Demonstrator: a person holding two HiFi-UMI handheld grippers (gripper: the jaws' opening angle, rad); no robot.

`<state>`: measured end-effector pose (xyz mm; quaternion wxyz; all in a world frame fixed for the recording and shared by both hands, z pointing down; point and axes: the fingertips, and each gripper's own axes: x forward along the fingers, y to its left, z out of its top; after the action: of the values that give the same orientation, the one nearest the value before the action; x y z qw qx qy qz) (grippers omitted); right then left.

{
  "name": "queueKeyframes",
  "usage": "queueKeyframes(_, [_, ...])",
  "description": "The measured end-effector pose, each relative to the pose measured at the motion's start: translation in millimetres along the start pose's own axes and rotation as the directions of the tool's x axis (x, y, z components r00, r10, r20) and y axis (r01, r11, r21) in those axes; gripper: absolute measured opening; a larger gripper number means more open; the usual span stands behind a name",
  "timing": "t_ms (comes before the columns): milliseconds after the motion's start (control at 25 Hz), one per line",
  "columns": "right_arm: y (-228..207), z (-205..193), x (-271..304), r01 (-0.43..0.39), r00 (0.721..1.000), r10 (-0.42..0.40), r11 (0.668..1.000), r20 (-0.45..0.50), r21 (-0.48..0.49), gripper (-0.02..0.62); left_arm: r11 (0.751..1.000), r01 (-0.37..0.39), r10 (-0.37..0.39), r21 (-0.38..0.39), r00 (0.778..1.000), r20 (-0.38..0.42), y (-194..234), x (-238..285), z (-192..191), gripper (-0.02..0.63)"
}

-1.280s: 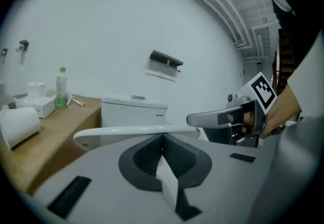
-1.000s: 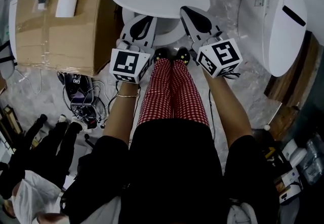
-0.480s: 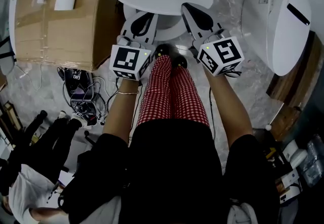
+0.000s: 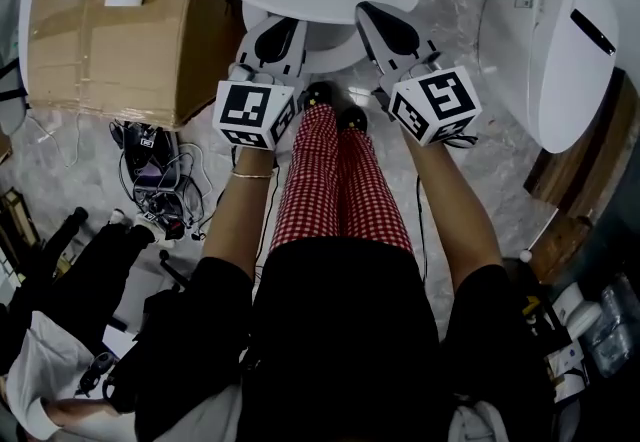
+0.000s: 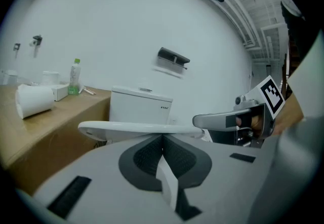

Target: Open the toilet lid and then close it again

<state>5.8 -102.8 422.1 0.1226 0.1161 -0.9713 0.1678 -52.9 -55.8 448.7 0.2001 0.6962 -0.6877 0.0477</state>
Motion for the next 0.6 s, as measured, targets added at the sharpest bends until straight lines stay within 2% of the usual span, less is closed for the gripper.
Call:
queueKeyframes(360, [3.2, -17.7, -5.2, -0.019, 1.0, 0.019, 1.0, -0.023, 0.003, 0.019, 0.999, -0.015, 0.015, 0.042, 1.0, -0.02, -1.3, -5.2, -17.2, 0.003])
queueKeyframes(600, [7.1, -27.6, -8.8, -0.04, 0.999, 0.04, 0.999, -0.026, 0.004, 0.02, 0.999, -0.032, 0.032, 0.014, 0.999, -0.009, -0.9, -7.3, -25.8, 0.003])
